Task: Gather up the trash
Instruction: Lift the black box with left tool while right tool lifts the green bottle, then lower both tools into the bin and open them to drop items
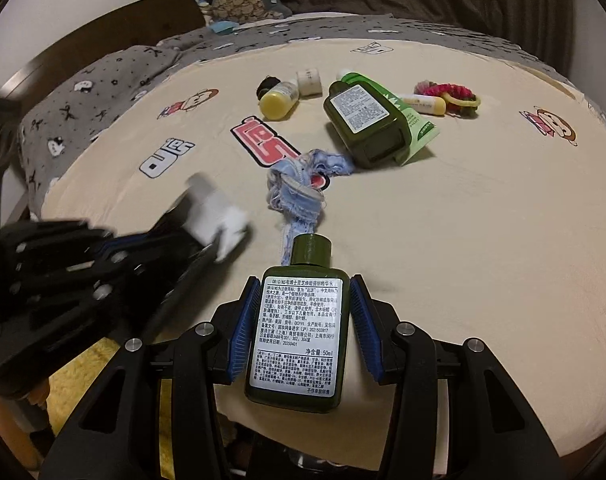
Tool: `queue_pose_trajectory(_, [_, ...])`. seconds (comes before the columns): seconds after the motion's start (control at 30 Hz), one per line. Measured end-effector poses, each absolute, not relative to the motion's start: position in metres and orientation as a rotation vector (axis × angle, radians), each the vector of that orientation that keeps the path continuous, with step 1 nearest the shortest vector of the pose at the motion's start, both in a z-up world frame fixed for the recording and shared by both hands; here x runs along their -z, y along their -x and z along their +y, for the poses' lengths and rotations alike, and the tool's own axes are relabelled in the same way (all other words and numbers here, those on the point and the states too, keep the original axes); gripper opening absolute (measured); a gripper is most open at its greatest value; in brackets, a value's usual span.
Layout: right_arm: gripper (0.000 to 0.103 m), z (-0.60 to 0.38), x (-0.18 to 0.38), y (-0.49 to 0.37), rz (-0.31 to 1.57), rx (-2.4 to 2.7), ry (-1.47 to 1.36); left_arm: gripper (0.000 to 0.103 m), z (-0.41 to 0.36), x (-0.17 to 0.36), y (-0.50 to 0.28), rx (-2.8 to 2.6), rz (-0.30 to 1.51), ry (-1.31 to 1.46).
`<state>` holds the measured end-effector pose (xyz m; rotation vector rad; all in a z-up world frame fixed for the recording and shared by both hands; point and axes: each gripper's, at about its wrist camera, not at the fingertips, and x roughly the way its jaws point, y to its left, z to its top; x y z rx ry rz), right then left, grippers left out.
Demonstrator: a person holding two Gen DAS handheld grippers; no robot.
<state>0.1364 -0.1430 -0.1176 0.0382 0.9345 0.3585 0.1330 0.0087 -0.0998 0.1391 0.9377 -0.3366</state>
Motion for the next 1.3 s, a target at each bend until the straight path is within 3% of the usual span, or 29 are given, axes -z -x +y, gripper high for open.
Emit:
queue_pose_trajectory(0.53, [0.046,-0.177,0.105,-0.046,0.861,-0.32,-0.01,0.004,0.019,0.12,-0.023,0.378,0.92,-0.093])
queue_pose_trajectory(1.03, [0.046,-0.213,0.219,0.012,1.139,-0.231,-0.091,0.004,-0.037,0.221,0.011,0.512,1.139,-0.097])
queue_pose_trajectory(1.3, [0.046,-0.207,0.246,0.013,1.224,-0.239,-0.103,0.004,-0.049,0.249,0.007,0.538,1.226,-0.118])
